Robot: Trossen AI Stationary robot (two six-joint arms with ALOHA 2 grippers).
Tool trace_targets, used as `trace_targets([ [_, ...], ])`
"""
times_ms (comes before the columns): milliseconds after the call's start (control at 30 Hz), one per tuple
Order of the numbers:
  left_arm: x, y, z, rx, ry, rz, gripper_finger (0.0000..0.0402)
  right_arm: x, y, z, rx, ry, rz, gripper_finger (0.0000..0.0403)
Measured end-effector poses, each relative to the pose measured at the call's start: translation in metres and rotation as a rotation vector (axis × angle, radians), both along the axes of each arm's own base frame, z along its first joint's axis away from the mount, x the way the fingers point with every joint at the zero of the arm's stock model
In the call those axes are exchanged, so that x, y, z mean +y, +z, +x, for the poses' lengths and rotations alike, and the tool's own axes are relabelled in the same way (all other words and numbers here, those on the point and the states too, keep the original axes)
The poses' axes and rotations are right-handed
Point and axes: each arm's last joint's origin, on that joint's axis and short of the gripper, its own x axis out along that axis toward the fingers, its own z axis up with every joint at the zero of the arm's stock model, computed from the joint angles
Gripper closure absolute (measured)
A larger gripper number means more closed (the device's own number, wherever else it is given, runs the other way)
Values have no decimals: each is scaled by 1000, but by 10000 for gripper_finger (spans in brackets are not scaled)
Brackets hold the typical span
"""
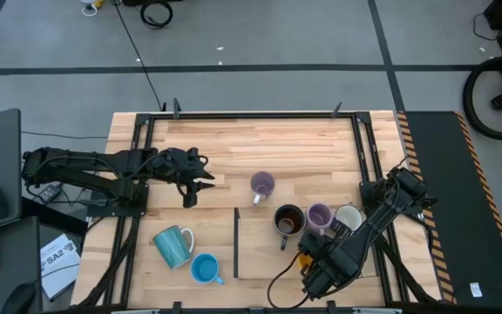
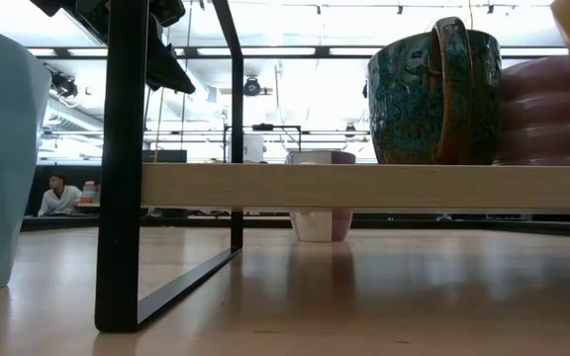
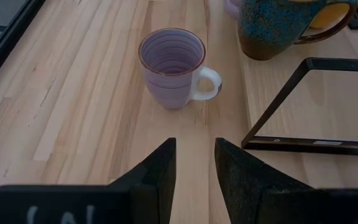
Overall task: Place coffee mugs
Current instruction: Stack the yellow mug on the shelf aligned with the purple mug
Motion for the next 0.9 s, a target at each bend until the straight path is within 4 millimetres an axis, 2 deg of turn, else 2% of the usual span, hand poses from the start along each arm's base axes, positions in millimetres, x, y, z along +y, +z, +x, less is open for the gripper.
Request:
trace_targets([
  [900, 0, 0, 0, 0, 0, 0, 285, -1, -1, 4, -59, 5, -42, 368],
])
